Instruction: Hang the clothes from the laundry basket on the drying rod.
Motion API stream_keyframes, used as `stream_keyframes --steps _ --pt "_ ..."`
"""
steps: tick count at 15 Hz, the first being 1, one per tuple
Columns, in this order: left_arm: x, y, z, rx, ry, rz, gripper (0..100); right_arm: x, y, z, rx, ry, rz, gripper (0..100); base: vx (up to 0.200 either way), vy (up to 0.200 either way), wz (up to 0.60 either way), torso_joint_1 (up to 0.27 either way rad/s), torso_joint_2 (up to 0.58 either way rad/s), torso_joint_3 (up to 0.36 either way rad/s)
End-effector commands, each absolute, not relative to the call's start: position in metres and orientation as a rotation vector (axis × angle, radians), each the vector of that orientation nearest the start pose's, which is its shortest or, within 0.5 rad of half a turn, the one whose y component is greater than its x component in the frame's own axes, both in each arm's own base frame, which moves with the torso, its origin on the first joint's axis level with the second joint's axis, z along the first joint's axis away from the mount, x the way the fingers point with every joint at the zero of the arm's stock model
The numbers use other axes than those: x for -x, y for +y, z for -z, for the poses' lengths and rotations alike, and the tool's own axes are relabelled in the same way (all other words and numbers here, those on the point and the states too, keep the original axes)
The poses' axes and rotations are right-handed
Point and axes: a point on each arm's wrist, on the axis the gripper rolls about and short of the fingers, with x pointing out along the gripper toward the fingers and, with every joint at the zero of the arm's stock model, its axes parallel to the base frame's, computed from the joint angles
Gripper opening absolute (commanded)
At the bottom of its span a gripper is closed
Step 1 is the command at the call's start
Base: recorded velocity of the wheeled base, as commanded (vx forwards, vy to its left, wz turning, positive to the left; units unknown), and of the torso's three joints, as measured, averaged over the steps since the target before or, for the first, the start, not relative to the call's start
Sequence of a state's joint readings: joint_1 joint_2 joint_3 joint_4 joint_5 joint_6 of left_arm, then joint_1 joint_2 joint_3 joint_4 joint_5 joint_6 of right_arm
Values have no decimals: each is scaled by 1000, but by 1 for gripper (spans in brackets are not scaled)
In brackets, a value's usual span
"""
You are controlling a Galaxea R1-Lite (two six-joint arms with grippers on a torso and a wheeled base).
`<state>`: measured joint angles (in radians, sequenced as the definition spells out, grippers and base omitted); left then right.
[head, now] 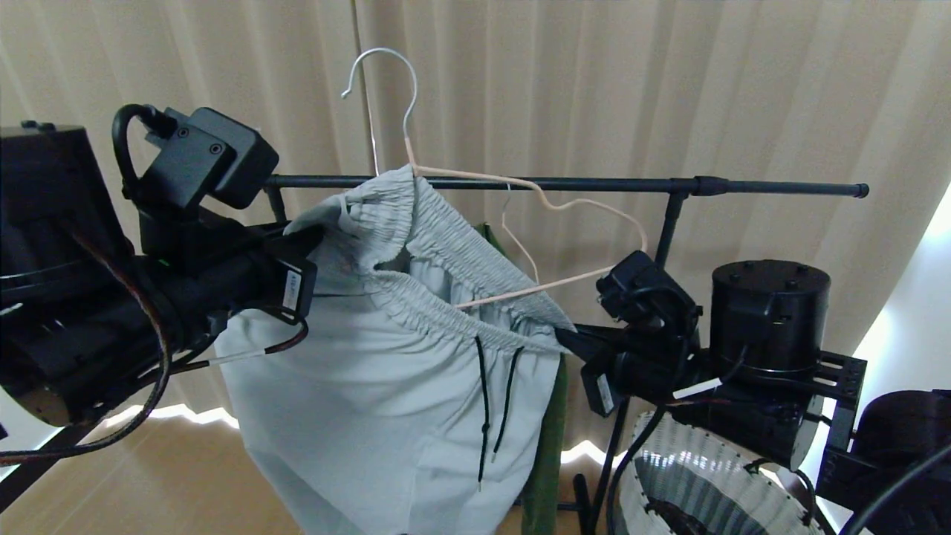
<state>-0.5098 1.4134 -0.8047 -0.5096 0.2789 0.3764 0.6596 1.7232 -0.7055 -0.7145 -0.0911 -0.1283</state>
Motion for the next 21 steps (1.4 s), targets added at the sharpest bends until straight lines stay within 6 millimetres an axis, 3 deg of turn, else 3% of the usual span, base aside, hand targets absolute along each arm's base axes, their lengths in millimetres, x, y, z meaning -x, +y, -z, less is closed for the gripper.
stream_keyframes --steps 1,6,10,16,20,21 --pt "-209 -104 -241 -428 70 226 0 -251 157 -166 213 229 -486 0 0 0 0 0 0 0" --pt "-201 -84 -225 -558 120 173 0 -267 134 -172 194 213 -389 0 0 0 0 0 0 0" --pt "-194 -81 -211 -659 145 189 0 -271 134 -178 189 191 -374 0 0 0 0 0 0 0" --pt "-203 -83 -208 -672 144 92 0 -228 176 -185 195 156 -582 0 0 0 0 0 0 0" --pt "-205 -84 -211 -668 138 87 0 -208 194 -175 219 183 -675 0 0 0 0 0 0 0" --pt "-204 -84 -211 -666 136 89 0 -202 200 -171 229 196 -704 100 0 0 0 0 0 0"
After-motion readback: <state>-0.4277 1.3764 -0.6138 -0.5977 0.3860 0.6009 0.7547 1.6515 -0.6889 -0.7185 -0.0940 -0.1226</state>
